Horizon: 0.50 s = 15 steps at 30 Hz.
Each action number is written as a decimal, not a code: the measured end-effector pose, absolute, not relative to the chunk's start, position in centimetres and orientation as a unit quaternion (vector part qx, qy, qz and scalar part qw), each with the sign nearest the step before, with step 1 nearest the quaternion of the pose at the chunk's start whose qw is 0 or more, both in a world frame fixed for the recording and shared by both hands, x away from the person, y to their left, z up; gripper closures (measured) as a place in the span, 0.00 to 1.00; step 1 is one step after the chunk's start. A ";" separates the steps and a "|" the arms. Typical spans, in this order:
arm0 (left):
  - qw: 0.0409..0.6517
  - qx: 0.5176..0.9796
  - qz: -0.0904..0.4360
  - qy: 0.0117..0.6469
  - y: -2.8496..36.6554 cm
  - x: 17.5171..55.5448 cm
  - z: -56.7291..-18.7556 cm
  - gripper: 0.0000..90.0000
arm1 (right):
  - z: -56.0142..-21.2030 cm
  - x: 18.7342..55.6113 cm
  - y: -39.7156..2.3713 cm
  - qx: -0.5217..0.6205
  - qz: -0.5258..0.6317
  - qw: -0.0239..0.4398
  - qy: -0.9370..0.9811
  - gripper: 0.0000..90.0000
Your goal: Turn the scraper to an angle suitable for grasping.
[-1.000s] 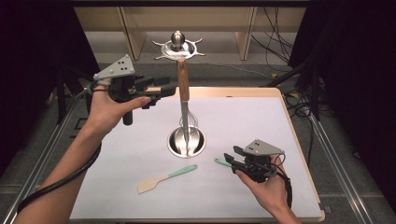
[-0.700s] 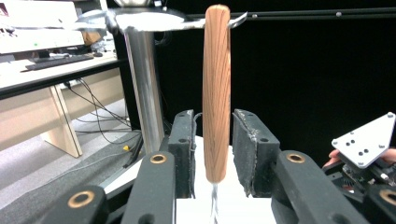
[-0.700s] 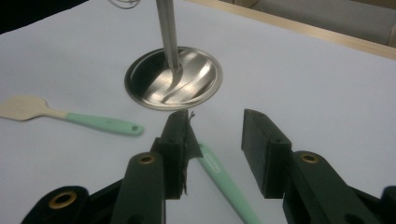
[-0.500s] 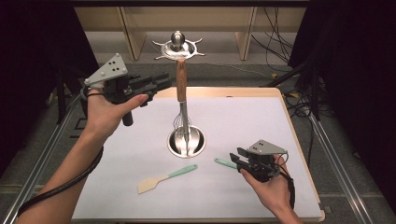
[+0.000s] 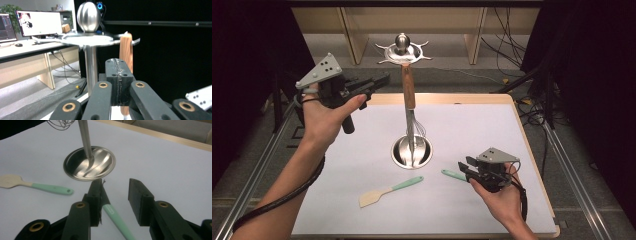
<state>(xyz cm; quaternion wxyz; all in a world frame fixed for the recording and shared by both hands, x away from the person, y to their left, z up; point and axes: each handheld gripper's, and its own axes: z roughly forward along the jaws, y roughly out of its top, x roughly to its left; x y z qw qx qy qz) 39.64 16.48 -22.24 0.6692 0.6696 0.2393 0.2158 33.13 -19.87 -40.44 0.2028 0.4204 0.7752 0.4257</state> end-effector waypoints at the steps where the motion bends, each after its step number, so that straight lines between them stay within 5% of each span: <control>1: 0.671 0.667 0.216 0.239 16.4 39.6 -22.1 0.99 | -40.5 33.2 -19.9 0.418 0.429 0.204 0.774 0.72; 15: 0.679 0.647 0.257 0.232 15.6 40.3 -20.7 0.99 | -40.4 32.6 -19.9 0.433 0.424 0.195 0.771 0.71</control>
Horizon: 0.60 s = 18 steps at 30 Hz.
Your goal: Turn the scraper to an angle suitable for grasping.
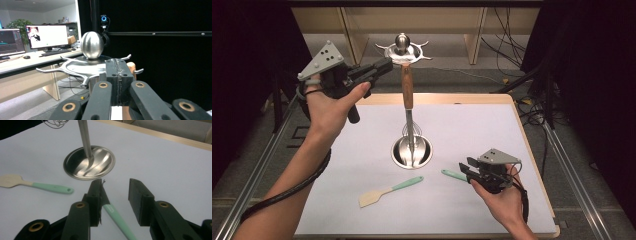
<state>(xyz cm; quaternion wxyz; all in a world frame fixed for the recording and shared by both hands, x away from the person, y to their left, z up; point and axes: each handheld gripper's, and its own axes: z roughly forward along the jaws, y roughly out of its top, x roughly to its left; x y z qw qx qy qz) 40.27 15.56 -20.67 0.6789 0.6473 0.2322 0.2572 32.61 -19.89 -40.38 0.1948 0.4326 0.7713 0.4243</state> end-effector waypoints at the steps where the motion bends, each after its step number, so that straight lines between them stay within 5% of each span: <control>1: 0.678 0.645 0.261 0.236 15.6 40.3 -20.7 0.99 | -40.3 32.8 -20.1 0.417 0.426 0.208 0.776 0.71; 18: 0.676 0.635 0.273 0.255 16.5 40.7 -21.3 0.99 | -40.5 32.6 -19.9 0.429 0.425 0.193 0.773 0.71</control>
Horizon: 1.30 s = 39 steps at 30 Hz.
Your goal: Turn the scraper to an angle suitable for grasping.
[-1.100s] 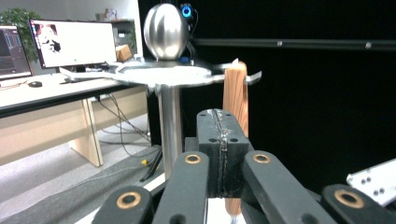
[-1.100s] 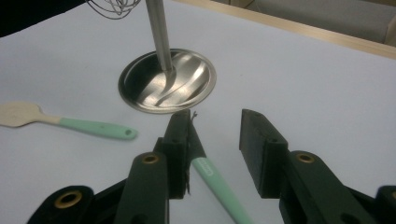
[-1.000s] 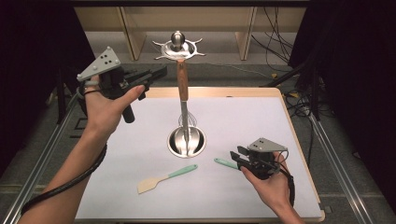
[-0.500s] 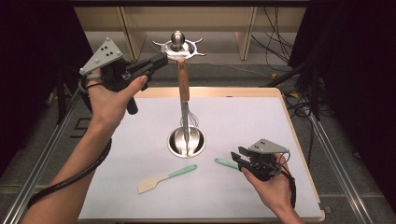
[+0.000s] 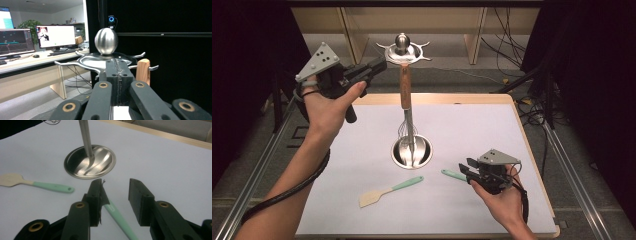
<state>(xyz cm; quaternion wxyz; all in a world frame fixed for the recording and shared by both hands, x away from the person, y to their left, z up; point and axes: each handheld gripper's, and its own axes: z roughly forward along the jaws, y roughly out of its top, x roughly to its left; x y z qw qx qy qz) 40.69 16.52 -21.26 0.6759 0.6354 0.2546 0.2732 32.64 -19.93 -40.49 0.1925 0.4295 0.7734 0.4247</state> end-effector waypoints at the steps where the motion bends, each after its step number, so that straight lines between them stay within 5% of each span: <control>1: 0.676 0.634 0.276 0.256 16.7 40.8 -21.2 0.99 | -40.5 32.6 -19.9 0.429 0.425 0.193 0.773 0.71; 39: 0.647 0.634 0.305 0.293 17.6 44.6 -21.4 0.99 | -40.4 32.9 -20.2 0.419 0.427 0.209 0.773 0.71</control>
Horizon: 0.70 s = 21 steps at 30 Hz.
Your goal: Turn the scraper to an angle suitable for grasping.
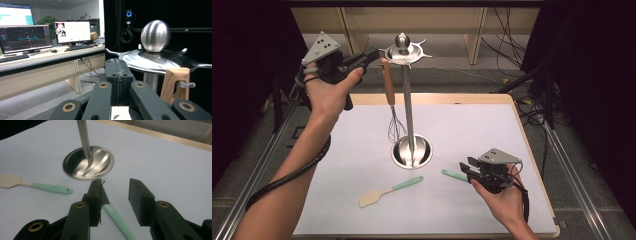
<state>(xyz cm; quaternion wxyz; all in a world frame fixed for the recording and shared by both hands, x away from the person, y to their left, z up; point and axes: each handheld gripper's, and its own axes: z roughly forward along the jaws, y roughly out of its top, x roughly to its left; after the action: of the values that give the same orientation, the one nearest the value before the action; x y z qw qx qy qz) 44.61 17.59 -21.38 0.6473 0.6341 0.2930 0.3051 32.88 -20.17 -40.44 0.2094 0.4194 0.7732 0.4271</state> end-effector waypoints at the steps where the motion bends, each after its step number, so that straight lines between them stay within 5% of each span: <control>1: 0.647 0.633 0.305 0.295 17.6 44.7 -21.4 0.99 | -40.4 32.9 -20.2 0.421 0.427 0.209 0.773 0.71; 21: 0.637 0.639 0.311 0.297 17.8 45.4 -21.2 0.99 | -40.2 32.8 -20.2 0.428 0.427 0.201 0.771 0.71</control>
<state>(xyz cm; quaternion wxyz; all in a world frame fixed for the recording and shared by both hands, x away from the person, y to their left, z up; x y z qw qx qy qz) 45.36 17.75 -21.19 0.6372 0.6393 0.2971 0.3115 32.75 -20.15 -40.25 0.2007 0.4284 0.7709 0.4266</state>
